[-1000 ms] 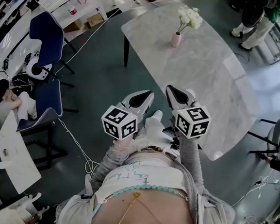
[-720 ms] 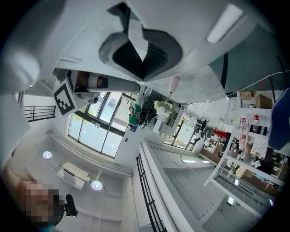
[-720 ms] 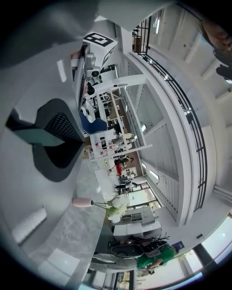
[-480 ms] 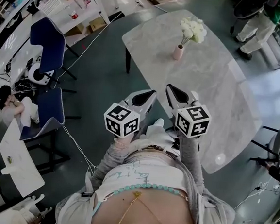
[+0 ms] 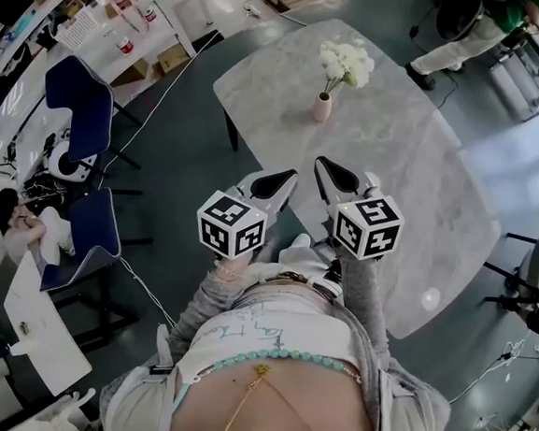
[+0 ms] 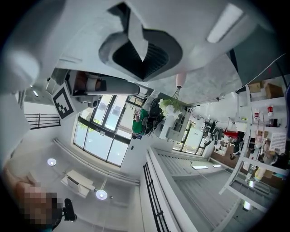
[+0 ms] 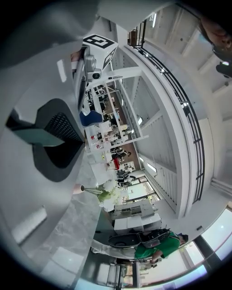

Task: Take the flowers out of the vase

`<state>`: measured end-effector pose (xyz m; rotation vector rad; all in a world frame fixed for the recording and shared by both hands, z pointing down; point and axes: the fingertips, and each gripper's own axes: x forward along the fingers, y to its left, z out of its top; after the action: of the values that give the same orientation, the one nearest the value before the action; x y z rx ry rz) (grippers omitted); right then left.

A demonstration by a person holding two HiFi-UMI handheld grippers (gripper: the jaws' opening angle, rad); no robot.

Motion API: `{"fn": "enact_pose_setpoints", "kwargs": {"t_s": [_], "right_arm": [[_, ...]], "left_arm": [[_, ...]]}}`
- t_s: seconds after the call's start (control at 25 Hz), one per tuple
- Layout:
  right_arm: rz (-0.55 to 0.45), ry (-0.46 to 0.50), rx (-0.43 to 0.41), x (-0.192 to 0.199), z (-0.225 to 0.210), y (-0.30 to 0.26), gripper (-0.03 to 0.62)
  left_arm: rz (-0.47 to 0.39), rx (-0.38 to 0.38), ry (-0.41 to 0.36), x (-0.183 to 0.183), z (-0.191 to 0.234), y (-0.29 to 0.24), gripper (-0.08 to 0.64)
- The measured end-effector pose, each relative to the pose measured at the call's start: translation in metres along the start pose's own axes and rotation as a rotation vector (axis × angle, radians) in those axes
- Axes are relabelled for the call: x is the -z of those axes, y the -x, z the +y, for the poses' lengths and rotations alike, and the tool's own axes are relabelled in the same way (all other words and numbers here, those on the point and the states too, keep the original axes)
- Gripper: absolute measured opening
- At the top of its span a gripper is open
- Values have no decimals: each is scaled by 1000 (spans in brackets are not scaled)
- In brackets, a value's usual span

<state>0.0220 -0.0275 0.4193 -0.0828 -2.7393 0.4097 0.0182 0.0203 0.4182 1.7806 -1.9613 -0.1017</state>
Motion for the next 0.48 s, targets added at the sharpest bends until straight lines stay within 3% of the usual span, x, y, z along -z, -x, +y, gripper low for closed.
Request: {"fn": "enact_pose_setpoints", "kwargs": {"t_s": [0.48], "right_arm": [[-10,-26,96,5,-38,28,27]], "left_arm": [[33,79,-16,2,-16,-40,0]]}}
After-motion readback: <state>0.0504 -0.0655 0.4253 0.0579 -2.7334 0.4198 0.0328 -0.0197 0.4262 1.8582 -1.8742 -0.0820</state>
